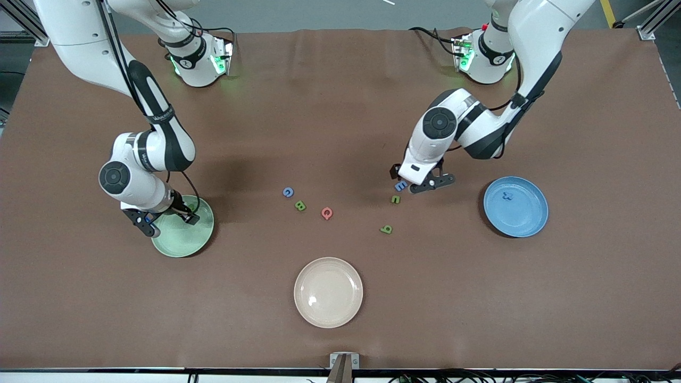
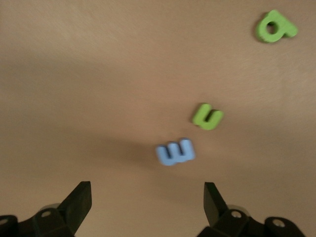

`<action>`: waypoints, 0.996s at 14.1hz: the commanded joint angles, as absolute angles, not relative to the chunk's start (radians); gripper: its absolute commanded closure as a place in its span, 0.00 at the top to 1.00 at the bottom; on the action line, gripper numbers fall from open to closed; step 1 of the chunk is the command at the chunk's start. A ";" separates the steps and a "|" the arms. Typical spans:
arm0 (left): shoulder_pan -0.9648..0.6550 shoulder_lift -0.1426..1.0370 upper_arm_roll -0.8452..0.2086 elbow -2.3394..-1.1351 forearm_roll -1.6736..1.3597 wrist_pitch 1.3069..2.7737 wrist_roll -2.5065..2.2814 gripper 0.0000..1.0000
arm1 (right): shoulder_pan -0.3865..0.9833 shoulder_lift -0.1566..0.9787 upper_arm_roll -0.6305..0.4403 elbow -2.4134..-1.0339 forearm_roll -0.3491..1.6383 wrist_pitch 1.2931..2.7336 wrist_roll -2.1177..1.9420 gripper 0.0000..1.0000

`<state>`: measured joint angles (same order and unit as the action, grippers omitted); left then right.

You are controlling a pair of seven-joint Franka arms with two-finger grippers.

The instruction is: Sort upper and lower case letters into plates

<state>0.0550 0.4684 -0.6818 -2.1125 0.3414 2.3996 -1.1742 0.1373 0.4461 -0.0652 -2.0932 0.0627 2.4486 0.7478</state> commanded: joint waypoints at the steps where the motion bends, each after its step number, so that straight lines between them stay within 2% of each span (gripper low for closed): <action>1: 0.032 0.535 -0.677 -2.069 0.364 2.462 -1.320 1.00 | 0.152 0.411 -0.043 -2.037 0.103 2.341 0.794 1.00; 5: 0.028 0.586 -0.669 -2.060 0.437 2.476 -1.397 1.00 | 0.300 0.403 -0.035 -2.036 0.185 2.356 0.972 1.00; 9: 0.025 0.621 -0.652 -2.060 0.520 2.488 -1.466 1.00 | 0.484 0.426 -0.037 -2.026 0.184 2.485 1.253 1.00; 14: 0.025 0.638 -0.644 -2.066 0.548 2.496 -1.474 0.99 | 0.586 0.459 -0.038 -2.034 0.183 2.510 1.328 1.00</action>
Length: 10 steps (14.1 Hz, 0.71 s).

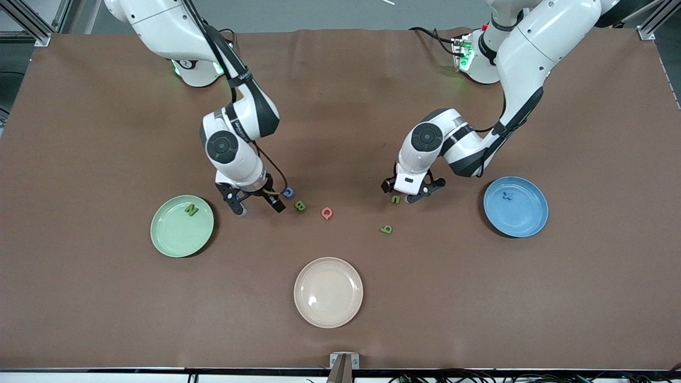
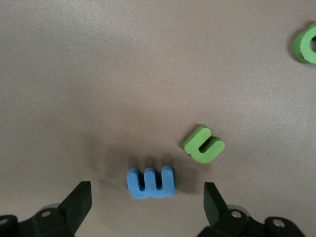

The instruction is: Sort upper and lower case letters into plates

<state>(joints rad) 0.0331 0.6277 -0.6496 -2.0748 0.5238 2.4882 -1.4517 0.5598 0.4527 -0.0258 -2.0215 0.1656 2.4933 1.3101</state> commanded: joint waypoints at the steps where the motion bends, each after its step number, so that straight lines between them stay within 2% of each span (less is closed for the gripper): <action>1: 0.023 0.641 -0.644 -2.068 0.548 2.496 -1.476 0.95 | 0.604 0.462 -0.038 -2.049 0.183 2.519 1.336 1.00; 4: 0.023 0.644 -0.644 -2.071 0.558 2.496 -1.476 0.86 | 0.638 0.500 -0.041 -2.066 0.176 2.563 1.338 0.98; 6: 0.023 0.644 -0.644 -2.071 0.560 2.496 -1.476 0.75 | 0.656 0.517 -0.046 -2.066 0.173 2.571 1.338 0.97; 10: 0.026 0.647 -0.643 -2.063 0.560 2.496 -1.476 0.66 | 0.658 0.529 -0.051 -2.065 0.152 2.573 1.336 0.90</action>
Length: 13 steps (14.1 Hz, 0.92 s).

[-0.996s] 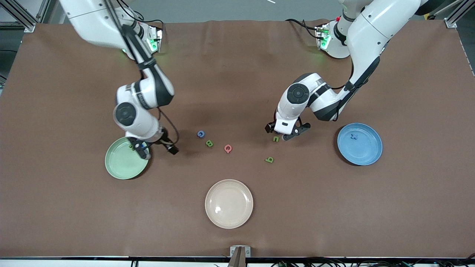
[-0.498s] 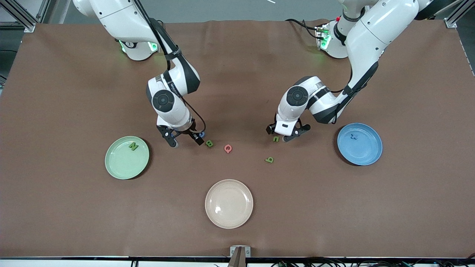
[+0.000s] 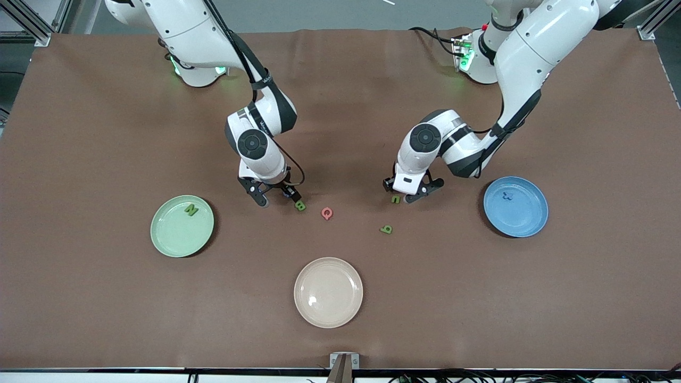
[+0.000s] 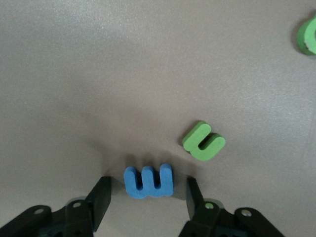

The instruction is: Sort upper and lower case letters into plates

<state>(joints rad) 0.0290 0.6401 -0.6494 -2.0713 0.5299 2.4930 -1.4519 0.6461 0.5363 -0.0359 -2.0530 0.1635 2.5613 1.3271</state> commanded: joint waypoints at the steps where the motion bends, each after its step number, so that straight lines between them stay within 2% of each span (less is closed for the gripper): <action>1: 0.026 0.647 -0.641 -2.063 0.560 2.497 -1.474 0.64 | 0.657 0.531 -0.055 -2.063 0.140 2.572 1.336 0.86; 3: 0.026 0.647 -0.632 -2.063 0.569 2.500 -1.474 0.60 | 0.660 0.531 -0.064 -2.059 0.132 2.572 1.336 0.74; 4: 0.028 0.647 -0.632 -2.063 0.586 2.503 -1.476 0.60 | 0.660 0.531 -0.064 -2.059 0.132 2.571 1.336 0.65; 6: 0.028 0.649 -0.629 -2.063 0.595 2.503 -1.474 0.53 | 0.660 0.531 -0.063 -2.057 0.133 2.569 1.338 0.39; 7: 0.026 0.649 -0.620 -2.063 0.595 2.503 -1.474 0.45 | 0.661 0.531 -0.063 -2.057 0.133 2.569 1.338 0.22; 8: 0.026 0.649 -0.620 -2.063 0.597 2.503 -1.474 0.38 | 0.661 0.531 -0.063 -2.057 0.133 2.569 1.339 0.09; 9: 0.026 0.649 -0.620 -2.063 0.597 2.503 -1.474 0.33 | 0.661 0.531 -0.063 -2.057 0.133 2.569 1.351 0.03; 10: 0.025 0.647 -0.620 -2.060 0.597 2.503 -1.474 0.27 | 0.661 0.531 -0.063 -2.056 0.133 2.569 1.356 0.01; 13: 0.026 0.643 -0.620 -2.060 0.595 2.503 -1.474 0.14 | 0.626 0.509 -0.067 -2.048 0.132 2.551 1.316 0.00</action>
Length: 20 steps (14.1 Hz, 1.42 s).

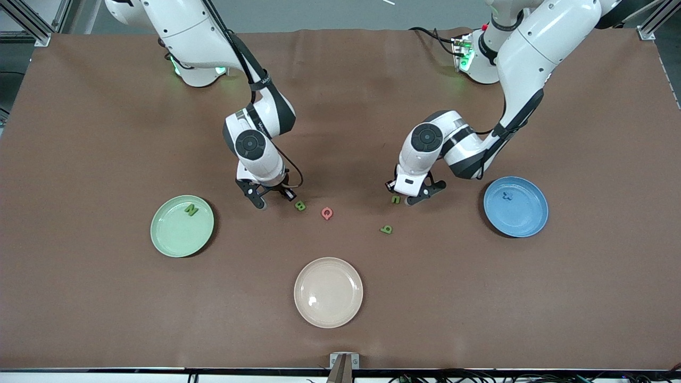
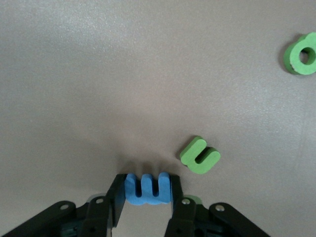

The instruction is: Sort upper and lower case letters into plates

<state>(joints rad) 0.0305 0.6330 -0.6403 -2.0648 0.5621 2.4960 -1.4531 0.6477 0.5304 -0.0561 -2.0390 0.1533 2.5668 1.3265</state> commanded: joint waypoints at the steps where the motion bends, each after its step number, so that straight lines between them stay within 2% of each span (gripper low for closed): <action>1: 0.034 0.635 -0.621 -2.065 0.595 2.502 -1.470 0.13 | 0.600 0.488 -0.071 -2.045 0.132 2.521 1.272 0.00; 5: 0.064 0.530 -0.633 -2.111 0.578 2.491 -1.416 0.12 | 0.444 0.437 -0.071 -2.045 0.132 2.468 1.007 0.00; 7: 0.151 0.488 -0.688 -2.135 0.563 2.470 -1.320 0.12 | 0.358 0.416 -0.071 -2.037 0.132 2.458 0.866 0.00; 9: 0.311 0.473 -0.791 -2.143 0.563 2.398 -1.200 0.12 | 0.277 0.416 -0.071 -2.002 0.132 2.399 0.731 0.00; 12: 0.666 0.472 -1.041 -2.148 0.563 2.254 -0.914 0.10 | 0.148 0.425 -0.071 -1.983 0.132 2.393 0.511 0.00; 14: 0.861 0.471 -1.136 -2.178 0.566 2.215 -0.717 0.10 | 0.104 0.445 -0.071 -1.980 0.130 2.402 0.433 0.00; 16: 0.983 0.472 -1.158 -2.206 0.589 2.215 -0.579 0.10 | 0.071 0.465 -0.071 -1.980 0.130 2.410 0.381 0.00; 20: 1.123 0.521 -1.158 -2.232 0.713 2.235 -0.419 0.10 | 0.049 0.509 -0.071 -1.980 0.130 2.437 0.356 0.01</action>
